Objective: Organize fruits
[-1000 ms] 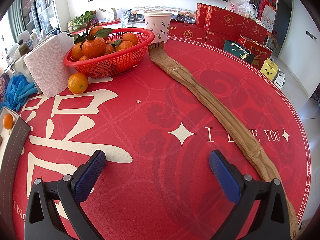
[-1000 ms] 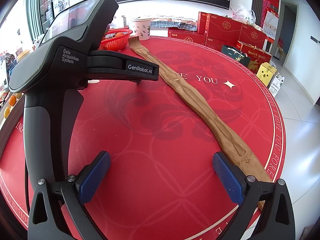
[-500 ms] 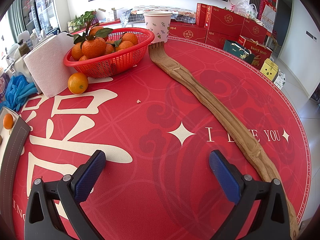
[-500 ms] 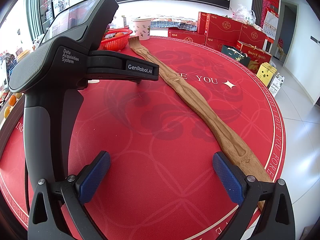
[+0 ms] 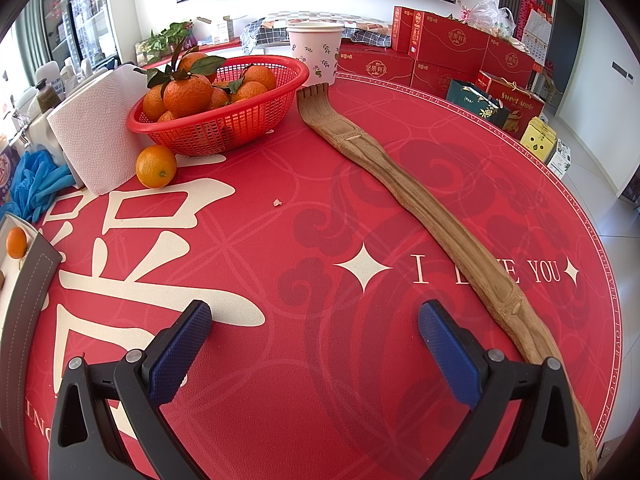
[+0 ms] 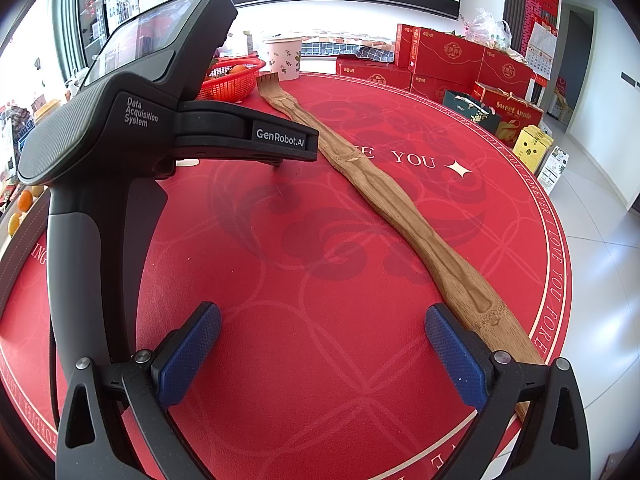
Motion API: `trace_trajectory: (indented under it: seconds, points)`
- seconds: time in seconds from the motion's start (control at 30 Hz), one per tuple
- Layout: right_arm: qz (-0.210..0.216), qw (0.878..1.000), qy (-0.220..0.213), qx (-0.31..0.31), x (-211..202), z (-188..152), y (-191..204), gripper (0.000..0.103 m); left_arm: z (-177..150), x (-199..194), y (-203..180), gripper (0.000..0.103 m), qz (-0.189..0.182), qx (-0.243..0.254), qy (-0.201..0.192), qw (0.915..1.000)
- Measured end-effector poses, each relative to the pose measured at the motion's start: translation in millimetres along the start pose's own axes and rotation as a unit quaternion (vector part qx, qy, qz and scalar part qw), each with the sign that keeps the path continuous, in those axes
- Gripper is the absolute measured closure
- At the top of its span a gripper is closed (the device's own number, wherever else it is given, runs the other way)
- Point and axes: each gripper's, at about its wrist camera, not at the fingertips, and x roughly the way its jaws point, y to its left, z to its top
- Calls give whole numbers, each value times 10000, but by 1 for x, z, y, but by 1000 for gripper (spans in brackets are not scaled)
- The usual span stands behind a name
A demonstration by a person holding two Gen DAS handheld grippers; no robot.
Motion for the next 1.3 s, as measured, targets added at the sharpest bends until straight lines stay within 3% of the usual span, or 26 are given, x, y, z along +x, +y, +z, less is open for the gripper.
trace_trajectory:
  seconds: [1.3]
  points:
    - [10,10000,-5,11,-2,0,1,1,0,0,0,0,0,0,0,10000]
